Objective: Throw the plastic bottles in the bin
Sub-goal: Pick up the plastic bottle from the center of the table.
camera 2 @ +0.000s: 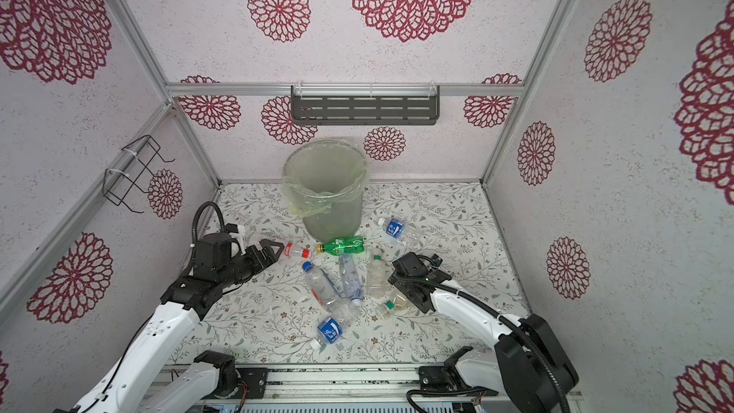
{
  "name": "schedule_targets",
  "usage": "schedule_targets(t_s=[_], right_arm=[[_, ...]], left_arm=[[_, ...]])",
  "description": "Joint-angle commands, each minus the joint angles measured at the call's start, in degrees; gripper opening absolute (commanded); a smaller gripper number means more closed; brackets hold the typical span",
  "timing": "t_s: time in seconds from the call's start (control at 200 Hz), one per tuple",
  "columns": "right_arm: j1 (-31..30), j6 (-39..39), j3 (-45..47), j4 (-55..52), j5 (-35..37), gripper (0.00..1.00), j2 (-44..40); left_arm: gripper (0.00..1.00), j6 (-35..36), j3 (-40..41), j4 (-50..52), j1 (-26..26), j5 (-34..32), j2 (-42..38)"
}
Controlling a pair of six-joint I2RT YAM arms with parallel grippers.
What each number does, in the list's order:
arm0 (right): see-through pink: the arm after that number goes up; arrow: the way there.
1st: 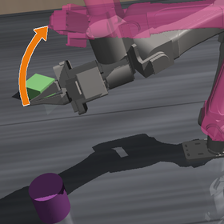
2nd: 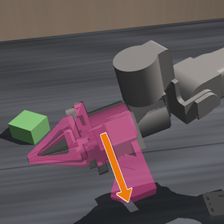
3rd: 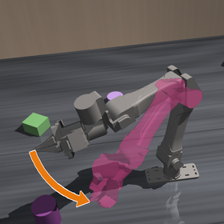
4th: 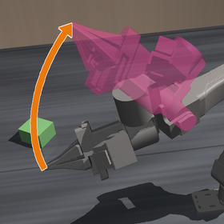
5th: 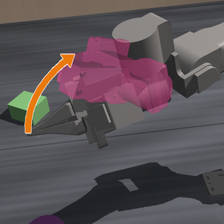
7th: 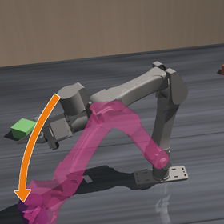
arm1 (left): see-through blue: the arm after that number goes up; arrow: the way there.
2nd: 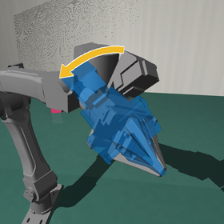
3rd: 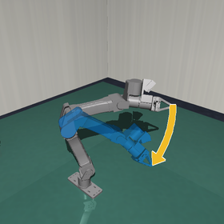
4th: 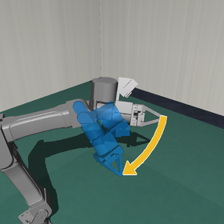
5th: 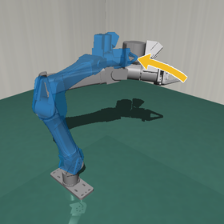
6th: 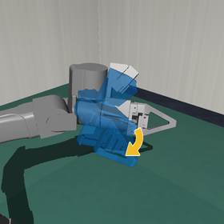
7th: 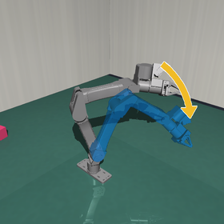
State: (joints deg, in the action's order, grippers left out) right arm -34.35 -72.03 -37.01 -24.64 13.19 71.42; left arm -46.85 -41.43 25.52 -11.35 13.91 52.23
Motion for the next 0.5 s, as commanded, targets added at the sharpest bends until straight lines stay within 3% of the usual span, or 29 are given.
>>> schedule_targets(t_s=[0.0,0.32,0.42,0.495], right_arm=[[0.42,-1.3,-0.87,0.72,-0.59,0.95,1.57],[0.51,-0.75,-0.36,2.01,-1.69,0.85,3.64],[0.44,-0.74,0.09,2.05,-1.28,0.75,3.5],[0.49,-0.87,0.52,2.04,-1.07,0.73,3.08]], left_arm=[[0.97,-0.7,1.02,-1.01,-0.19,-0.08,-0.89],[0.97,-1.01,2.56,-0.62,-0.24,-0.45,-2.36],[0.97,-0.98,3.23,-0.64,-0.25,-0.56,-3.09],[0.97,-0.96,3.46,-0.42,-0.25,-0.68,-3.42]])
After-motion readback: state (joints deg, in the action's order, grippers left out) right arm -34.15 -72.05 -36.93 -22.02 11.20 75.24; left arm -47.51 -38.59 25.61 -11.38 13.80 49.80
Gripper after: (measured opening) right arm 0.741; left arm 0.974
